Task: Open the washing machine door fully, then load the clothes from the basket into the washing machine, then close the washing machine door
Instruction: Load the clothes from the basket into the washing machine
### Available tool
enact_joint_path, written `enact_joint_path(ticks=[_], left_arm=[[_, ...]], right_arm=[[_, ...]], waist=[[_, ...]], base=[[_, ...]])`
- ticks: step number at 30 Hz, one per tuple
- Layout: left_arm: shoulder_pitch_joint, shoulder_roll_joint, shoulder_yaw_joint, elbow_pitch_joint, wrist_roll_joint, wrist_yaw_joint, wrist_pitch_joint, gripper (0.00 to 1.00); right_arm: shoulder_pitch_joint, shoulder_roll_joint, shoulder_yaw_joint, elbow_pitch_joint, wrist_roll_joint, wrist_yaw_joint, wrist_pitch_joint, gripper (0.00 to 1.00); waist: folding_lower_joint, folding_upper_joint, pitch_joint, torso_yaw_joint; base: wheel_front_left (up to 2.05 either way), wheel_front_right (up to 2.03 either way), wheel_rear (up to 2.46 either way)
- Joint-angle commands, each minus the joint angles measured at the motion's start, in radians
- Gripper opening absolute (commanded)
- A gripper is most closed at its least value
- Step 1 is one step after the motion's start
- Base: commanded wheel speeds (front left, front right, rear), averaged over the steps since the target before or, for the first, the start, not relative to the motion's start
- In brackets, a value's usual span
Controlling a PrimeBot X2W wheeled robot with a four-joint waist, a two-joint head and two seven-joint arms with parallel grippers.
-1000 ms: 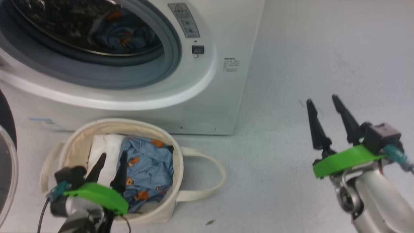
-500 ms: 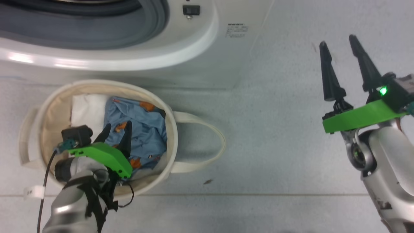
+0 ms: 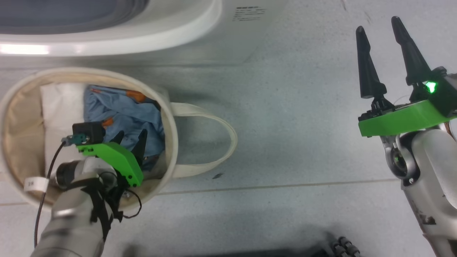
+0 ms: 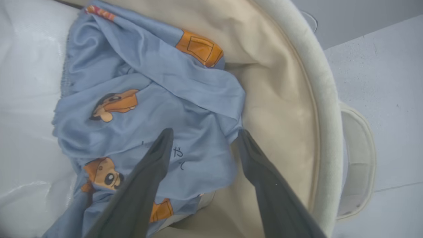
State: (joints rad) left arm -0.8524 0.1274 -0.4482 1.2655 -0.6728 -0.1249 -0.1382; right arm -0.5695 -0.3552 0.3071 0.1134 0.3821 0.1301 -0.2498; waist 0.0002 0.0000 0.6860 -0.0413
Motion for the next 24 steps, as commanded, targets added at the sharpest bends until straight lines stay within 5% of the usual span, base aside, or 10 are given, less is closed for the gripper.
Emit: enact_joint_path(ticks=[1, 24], left_arm=[[0.003, 0.049, 0.01, 0.002, -0.011, -0.006, 0.007, 1.0], [-0.04, 0.11, -0.023, 0.025, -0.018, -0.002, 0.111, 1.0]], right_arm=[[0.015, -0.008, 0.004, -0.038, -0.008, 0.001, -0.012, 1.0], [0.094, 0.009, -0.077, -0.146, -0.054, 0.001, -0.012, 1.0]], waist=[[-0.0002, 0.0, 0.022, -0.023], [-0.0002, 0.0, 0.105, -0.145]], base=[[0.0, 0.0, 0.0], [0.0, 0.0, 0.0]])
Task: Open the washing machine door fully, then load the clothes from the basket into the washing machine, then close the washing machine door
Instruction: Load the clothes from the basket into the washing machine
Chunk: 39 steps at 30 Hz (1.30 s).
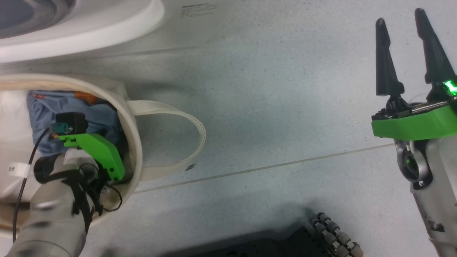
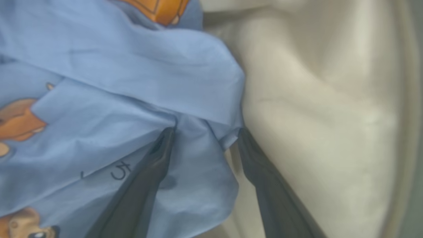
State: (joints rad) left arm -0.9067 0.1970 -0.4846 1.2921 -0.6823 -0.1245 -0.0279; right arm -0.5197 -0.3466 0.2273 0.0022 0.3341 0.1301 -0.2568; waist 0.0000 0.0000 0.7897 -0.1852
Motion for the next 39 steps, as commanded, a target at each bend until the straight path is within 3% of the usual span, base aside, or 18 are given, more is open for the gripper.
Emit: enact_joint_path(ticks=[1, 7, 8, 9, 10, 18, 30, 39], left_arm=[[0.014, 0.038, 0.013, -0.002, -0.01, -0.002, 0.001, 1.0], [0.011, 0.034, 0.006, -0.001, -0.015, -0.004, 0.002, 1.0], [0.009, 0.034, 0.003, -0.001, -0.015, -0.004, -0.001, 0.85], [0.009, 0.033, 0.002, -0.001, -0.016, -0.004, -0.004, 0.03], [0.009, 0.032, 0.0, -0.001, -0.017, -0.004, -0.004, 0.0], [0.007, 0.012, -0.008, -0.003, -0.037, -0.006, -0.052, 0.0], [0.068, -0.009, -0.064, -0.084, -0.129, -0.006, -0.172, 0.0], [0.124, 0.028, -0.143, -0.214, -0.192, -0.006, -0.231, 0.0]], right_arm=[[0.048, 0.001, -0.002, -0.037, -0.007, 0.001, -0.005, 1.0], [0.058, 0.005, -0.007, -0.043, -0.01, 0.001, -0.005, 1.0], [0.058, 0.006, -0.007, -0.043, -0.011, 0.001, -0.005, 1.0], [0.058, 0.006, -0.008, -0.043, -0.012, 0.001, -0.005, 1.0], [0.059, 0.007, -0.008, -0.042, -0.012, 0.001, -0.005, 1.0], [0.055, 0.013, -0.002, -0.027, -0.006, 0.001, -0.005, 1.0], [0.043, 0.04, 0.023, 0.03, 0.027, 0.001, -0.005, 1.0], [0.068, 0.08, 0.035, 0.087, 0.056, 0.001, -0.005, 1.0]], waist=[[0.0, 0.0, 0.003, -0.002], [0.0, 0.0, 0.005, -0.007], [0.0, 0.0, 0.005, -0.006], [0.0, 0.0, 0.004, -0.006], [0.0, 0.0, 0.003, -0.005], [0.0, 0.0, -0.025, 0.014], [0.0, 0.0, -0.15, 0.063], [0.0, 0.0, -0.258, 0.121]], base=[[0.0, 0.0, 0.0], [0.01, 0.01, 0.01], [0.0, 0.0, 0.0], [0.0, 0.0, 0.0], [0.0, 0.0, 0.0], [0.0, 0.0, 0.0], [0.0, 0.0, 0.0], [0.0, 0.0, 0.0]])
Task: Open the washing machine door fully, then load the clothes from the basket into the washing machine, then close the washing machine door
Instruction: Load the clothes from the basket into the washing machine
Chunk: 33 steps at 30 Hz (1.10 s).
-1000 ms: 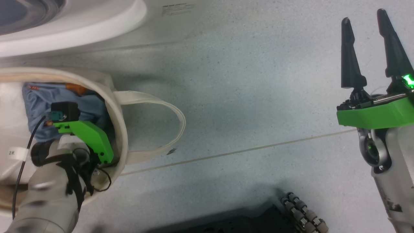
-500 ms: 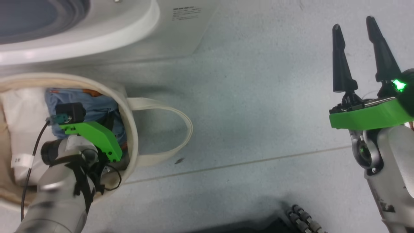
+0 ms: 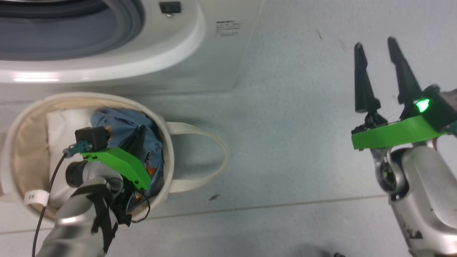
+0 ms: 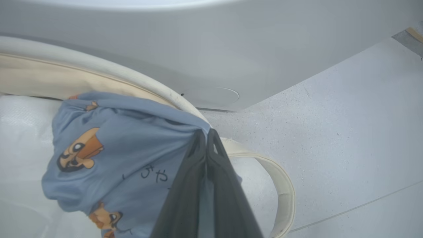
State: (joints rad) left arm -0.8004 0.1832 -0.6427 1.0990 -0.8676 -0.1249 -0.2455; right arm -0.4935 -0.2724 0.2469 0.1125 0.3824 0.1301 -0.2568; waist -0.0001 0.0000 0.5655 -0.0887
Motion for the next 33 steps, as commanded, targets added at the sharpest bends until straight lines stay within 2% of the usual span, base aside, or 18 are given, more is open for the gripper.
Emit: enact_joint_path(ticks=[1, 8, 19, 28, 33], left_arm=[[0.024, 0.049, 0.011, -0.038, -0.011, -0.006, -0.015, 0.0], [0.093, 0.092, 0.071, -0.201, 0.042, -0.006, -0.016, 0.0], [0.258, 0.109, 0.247, -0.451, 0.19, -0.006, -0.016, 0.0], [0.396, 0.119, 0.372, -0.658, 0.283, -0.006, -0.016, 0.0], [0.455, 0.123, 0.41, -0.745, 0.311, -0.006, -0.016, 0.0]], right_arm=[[0.046, 0.01, 0.017, -0.017, 0.011, 0.001, -0.005, 1.0], [0.082, 0.035, 0.024, 0.02, 0.033, 0.001, -0.005, 1.0], [0.159, 0.072, 0.047, 0.064, 0.067, 0.001, -0.005, 1.0], [0.232, 0.101, 0.053, 0.046, 0.086, 0.001, -0.005, 1.0], [0.277, 0.106, 0.054, 0.039, 0.093, 0.001, -0.005, 1.0]], waist=[[0.0001, 0.0, -0.048, 0.031], [0.0001, 0.0, -0.145, 0.081], [0.0001, 0.0, -0.32, 0.13], [0.0001, 0.0, -0.456, 0.143], [0.0001, 0.0, -0.502, 0.145]], base=[[0.0, 0.0, 0.0], [0.0, 0.0, 0.0], [0.0, 0.0, 0.0], [0.0, 0.0, 0.0], [0.0, 0.0, 0.0]])
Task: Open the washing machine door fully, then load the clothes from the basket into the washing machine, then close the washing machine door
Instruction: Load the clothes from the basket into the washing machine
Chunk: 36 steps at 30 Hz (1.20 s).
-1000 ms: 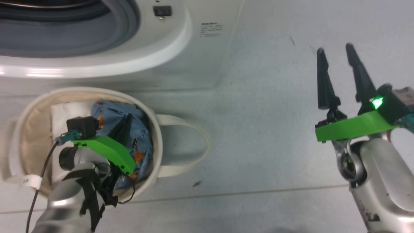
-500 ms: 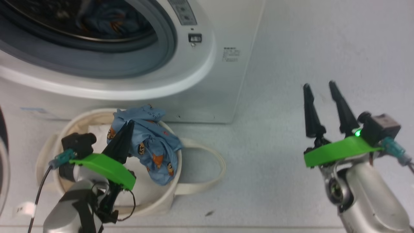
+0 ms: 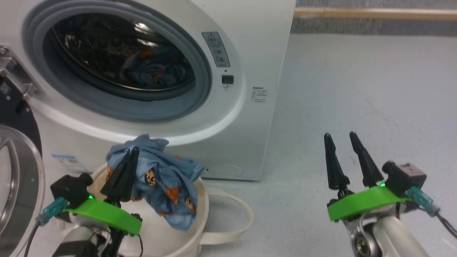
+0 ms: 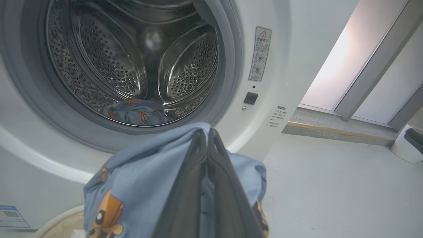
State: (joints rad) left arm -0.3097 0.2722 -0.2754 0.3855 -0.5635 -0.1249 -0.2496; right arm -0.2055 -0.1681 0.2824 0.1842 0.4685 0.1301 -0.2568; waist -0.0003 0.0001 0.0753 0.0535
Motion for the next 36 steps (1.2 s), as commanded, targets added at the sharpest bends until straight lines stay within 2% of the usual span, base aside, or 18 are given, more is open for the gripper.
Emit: enact_joint_path(ticks=[1, 9, 16, 21, 24, 27, 36], left_arm=[[-0.031, 0.036, 0.047, -0.038, 0.009, -0.006, -0.012, 0.0], [-0.1, 0.07, 0.074, -0.031, -0.041, -0.006, -0.012, 0.0], [-0.298, 0.164, 0.047, 0.103, -0.192, -0.006, -0.012, 0.0], [-0.445, 0.232, 0.05, 0.171, -0.209, -0.006, -0.012, 0.0], [-0.505, 0.246, 0.066, 0.199, -0.224, -0.006, -0.012, 0.0], [-0.549, 0.246, 0.085, 0.228, -0.215, -0.006, -0.012, 0.0], [-0.625, 0.188, 0.167, 0.308, -0.122, -0.006, -0.012, 0.0]], right_arm=[[-0.007, 0.002, 0.02, -0.032, 0.008, 0.001, -0.005, 1.0], [-0.009, 0.002, 0.042, -0.031, 0.013, 0.001, -0.005, 1.0], [-0.056, 0.001, 0.058, -0.04, 0.006, 0.001, -0.005, 1.0], [-0.086, -0.007, 0.06, -0.051, -0.005, 0.001, -0.005, 1.0], [-0.101, -0.015, 0.06, -0.058, -0.011, 0.001, -0.005, 1.0], [-0.111, -0.024, 0.054, -0.065, -0.018, 0.001, -0.005, 1.0], [-0.107, -0.066, 0.02, -0.081, -0.038, 0.001, -0.005, 1.0]], waist=[[0.0003, -0.0001, -0.016, 0.003], [0.0003, -0.0001, -0.004, -0.009], [0.0003, -0.0001, 0.073, -0.055], [0.0003, -0.0001, 0.141, -0.104], [0.0003, -0.0001, 0.189, -0.134], [0.0003, -0.0001, 0.239, -0.159], [0.0003, -0.0001, 0.325, -0.209]], base=[[0.0, 0.0, 0.0], [0.0, 0.0, 0.0], [0.0, 0.0, 0.0], [0.0, 0.0, 0.0], [0.0, 0.0, 0.0], [0.0, 0.0, 0.0], [0.0, 0.0, 0.0]])
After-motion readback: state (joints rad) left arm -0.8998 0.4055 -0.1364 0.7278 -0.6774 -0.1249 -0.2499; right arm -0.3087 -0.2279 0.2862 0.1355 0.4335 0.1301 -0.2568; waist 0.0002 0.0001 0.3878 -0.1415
